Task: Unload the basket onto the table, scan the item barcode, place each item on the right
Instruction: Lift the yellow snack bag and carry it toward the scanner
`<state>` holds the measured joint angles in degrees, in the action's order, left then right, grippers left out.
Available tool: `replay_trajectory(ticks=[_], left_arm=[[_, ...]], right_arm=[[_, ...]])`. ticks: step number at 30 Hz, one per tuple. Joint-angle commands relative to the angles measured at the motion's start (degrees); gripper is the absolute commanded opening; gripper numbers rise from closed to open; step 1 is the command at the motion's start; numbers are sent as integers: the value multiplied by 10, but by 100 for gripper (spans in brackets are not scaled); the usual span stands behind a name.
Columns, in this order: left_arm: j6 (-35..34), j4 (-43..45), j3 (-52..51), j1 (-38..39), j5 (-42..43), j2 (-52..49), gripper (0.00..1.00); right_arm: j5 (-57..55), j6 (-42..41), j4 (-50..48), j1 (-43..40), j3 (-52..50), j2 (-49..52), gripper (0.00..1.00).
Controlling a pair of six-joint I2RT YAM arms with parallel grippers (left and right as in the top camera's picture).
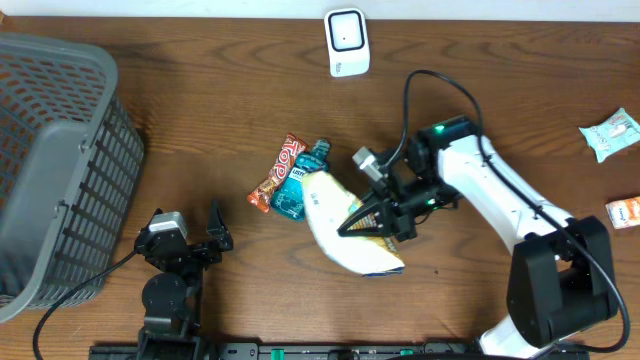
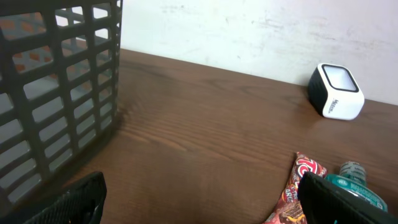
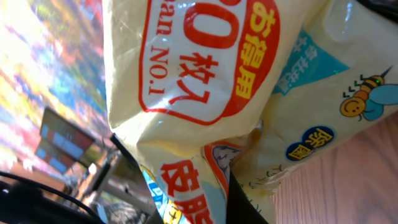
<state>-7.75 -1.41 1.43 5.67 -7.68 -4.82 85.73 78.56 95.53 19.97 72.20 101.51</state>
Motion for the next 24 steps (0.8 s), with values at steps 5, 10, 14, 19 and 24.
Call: replay_trajectory(ticks=[5, 10, 14, 19, 24], left_arm=[[-5, -20, -12, -3, -9, 0, 98], [-5, -20, -12, -2, -9, 0, 98], [-5, -20, -12, -2, -9, 0, 98], [-5, -20, -12, -2, -9, 0, 98], [-5, -20, -12, -2, -9, 0, 98]], right_arm=[[-12, 9, 20, -67, 0, -8, 1], [-47, 8, 20, -72, 0, -8, 1], [-49, -4, 20, -72, 0, -9, 1], [-70, -25, 20, -72, 0, -15, 1], [-76, -23, 20, -72, 0, -43, 1]])
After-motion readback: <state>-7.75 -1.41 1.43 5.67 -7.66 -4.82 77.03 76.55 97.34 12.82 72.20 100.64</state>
